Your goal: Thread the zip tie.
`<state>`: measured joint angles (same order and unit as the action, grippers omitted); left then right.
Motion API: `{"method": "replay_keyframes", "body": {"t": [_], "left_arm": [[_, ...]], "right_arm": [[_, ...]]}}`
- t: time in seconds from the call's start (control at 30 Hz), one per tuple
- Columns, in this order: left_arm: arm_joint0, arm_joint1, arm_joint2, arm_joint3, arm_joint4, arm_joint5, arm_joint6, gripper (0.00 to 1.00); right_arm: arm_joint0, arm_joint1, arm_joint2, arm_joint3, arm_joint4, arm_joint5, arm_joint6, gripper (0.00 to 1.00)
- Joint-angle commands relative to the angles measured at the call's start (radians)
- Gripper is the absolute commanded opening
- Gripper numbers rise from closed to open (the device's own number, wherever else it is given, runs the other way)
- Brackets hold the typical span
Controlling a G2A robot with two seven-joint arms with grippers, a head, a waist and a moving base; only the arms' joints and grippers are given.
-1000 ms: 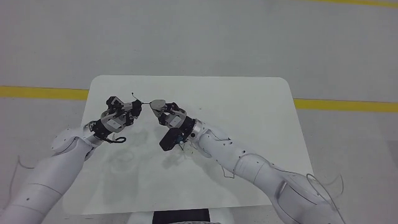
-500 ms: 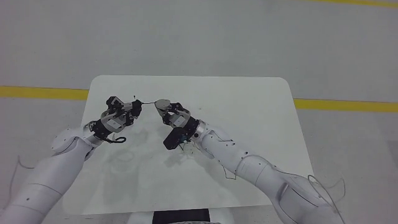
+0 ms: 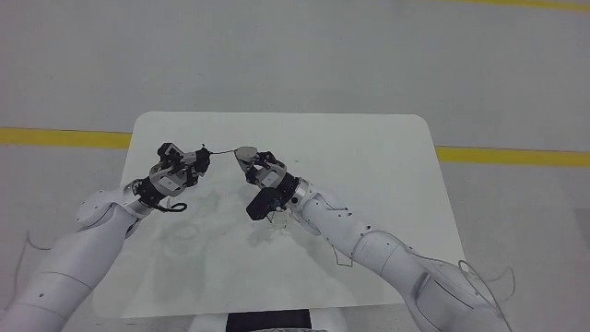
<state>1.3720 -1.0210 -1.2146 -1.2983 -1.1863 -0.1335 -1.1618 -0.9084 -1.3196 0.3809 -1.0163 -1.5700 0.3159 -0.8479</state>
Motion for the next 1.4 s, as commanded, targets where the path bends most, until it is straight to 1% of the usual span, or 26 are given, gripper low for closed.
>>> {"method": "replay_keyframes", "body": {"t": [0.0,0.83,1.37], "left_arm": [[0.0,0.0,0.0,0.0,0.0,0.0,0.0,0.0],[0.0,0.0,0.0,0.0,0.0,0.0,0.0,0.0],[0.0,0.0,0.0,0.0,0.0,0.0,0.0,0.0]], "right_arm": [[-0.002,0.002,0.002,-0.001,0.0,0.001,0.0,0.0],[-0.019,0.025,0.016,-0.016,0.0,0.006,0.007,0.0],[-0.03,0.031,0.028,-0.013,0.0,0.003,0.008,0.0]]}}
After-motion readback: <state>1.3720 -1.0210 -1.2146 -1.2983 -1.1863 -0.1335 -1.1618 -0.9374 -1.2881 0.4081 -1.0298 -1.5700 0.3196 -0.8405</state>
